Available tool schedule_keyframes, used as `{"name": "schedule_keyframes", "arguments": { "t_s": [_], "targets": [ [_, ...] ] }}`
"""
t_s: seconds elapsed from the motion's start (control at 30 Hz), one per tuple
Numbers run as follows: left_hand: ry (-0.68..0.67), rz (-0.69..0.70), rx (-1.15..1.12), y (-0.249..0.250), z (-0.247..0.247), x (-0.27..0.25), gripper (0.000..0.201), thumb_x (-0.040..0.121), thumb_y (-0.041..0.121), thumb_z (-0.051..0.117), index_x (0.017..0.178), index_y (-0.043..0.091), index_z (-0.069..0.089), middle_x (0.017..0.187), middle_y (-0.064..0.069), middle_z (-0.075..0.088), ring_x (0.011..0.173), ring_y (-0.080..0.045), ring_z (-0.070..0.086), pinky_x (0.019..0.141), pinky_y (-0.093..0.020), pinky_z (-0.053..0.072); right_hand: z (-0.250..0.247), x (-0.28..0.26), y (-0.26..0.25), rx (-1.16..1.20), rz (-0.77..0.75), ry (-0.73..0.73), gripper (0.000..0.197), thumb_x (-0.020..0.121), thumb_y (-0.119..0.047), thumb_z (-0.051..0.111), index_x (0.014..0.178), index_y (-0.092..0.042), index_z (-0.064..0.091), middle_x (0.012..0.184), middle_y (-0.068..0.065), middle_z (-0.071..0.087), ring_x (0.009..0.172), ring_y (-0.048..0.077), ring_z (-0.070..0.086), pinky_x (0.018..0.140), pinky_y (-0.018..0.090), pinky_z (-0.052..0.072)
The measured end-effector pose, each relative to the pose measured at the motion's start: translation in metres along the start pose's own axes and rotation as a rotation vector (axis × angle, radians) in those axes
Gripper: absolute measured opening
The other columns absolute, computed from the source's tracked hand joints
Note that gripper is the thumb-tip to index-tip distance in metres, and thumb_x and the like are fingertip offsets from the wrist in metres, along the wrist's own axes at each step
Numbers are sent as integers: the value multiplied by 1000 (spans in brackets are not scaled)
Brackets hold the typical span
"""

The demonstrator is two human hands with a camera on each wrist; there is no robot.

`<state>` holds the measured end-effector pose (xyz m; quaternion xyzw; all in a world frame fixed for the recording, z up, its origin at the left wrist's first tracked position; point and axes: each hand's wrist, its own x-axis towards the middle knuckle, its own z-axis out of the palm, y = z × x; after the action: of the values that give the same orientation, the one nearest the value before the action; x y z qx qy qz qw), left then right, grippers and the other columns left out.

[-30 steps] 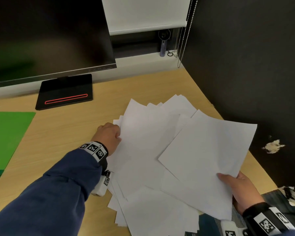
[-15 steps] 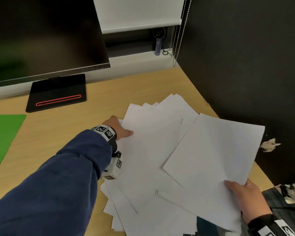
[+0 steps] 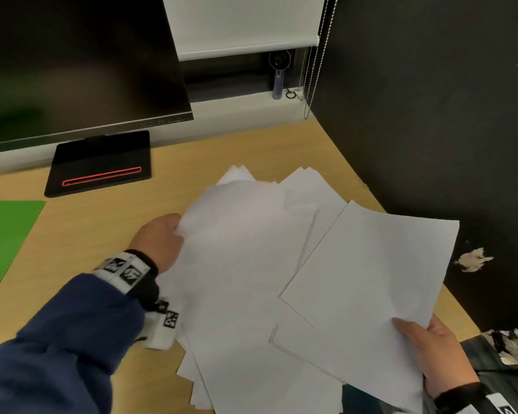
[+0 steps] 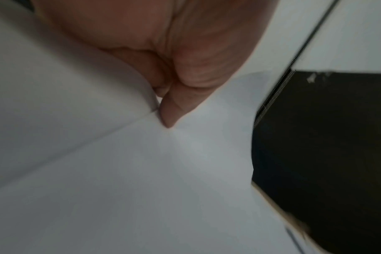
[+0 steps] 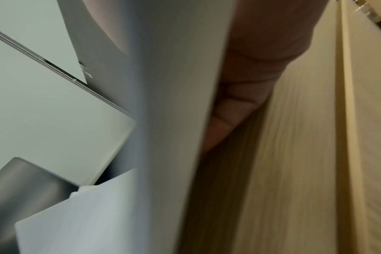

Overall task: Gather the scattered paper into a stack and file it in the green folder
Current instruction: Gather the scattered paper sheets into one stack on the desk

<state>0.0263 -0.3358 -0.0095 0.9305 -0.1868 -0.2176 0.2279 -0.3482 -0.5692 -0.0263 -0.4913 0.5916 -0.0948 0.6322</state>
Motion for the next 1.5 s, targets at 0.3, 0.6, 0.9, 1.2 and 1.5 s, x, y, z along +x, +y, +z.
{"name": "schedule_keyframes", "arguments": {
  "t_s": [0.3,0.6,0.9,1.2,1.5],
  "targets": [
    [73,13,-901,-11,-69,-25,36,93,-7,54,105,20,73,105,1,79,94,-18,74,88,-39,55,20,-2,-11,27,-54,-96,25,92,-8,60,110,-24,67,106,14,76,101,43,68,97,64,48],
    [-315,192,-175,62,64,-44,18,93,20,62,111,23,61,95,5,65,91,-21,62,77,-29,48,41,-7,-18,413,116,-250,41,94,-49,53,122,-21,64,114,15,76,112,39,66,106,59,42],
    [-134,179,388,48,32,33,47,95,44,53,139,27,52,145,-8,45,134,-34,36,108,-43,36,19,9,9,275,7,-114,36,93,2,57,127,-7,62,117,23,72,106,44,67,92,52,52],
    [-258,239,627,80,38,55,75,73,68,66,129,22,47,122,-3,56,112,-27,53,93,-42,49,15,17,16,230,-4,-88,33,92,1,60,124,-7,63,114,22,73,103,45,69,98,61,48],
    [-391,87,483,106,39,58,69,73,59,75,120,13,54,94,2,56,90,-23,55,81,-36,47,16,20,17,236,-15,-68,34,91,1,61,123,-9,63,113,20,74,103,44,69,99,63,47]
  ]
}}
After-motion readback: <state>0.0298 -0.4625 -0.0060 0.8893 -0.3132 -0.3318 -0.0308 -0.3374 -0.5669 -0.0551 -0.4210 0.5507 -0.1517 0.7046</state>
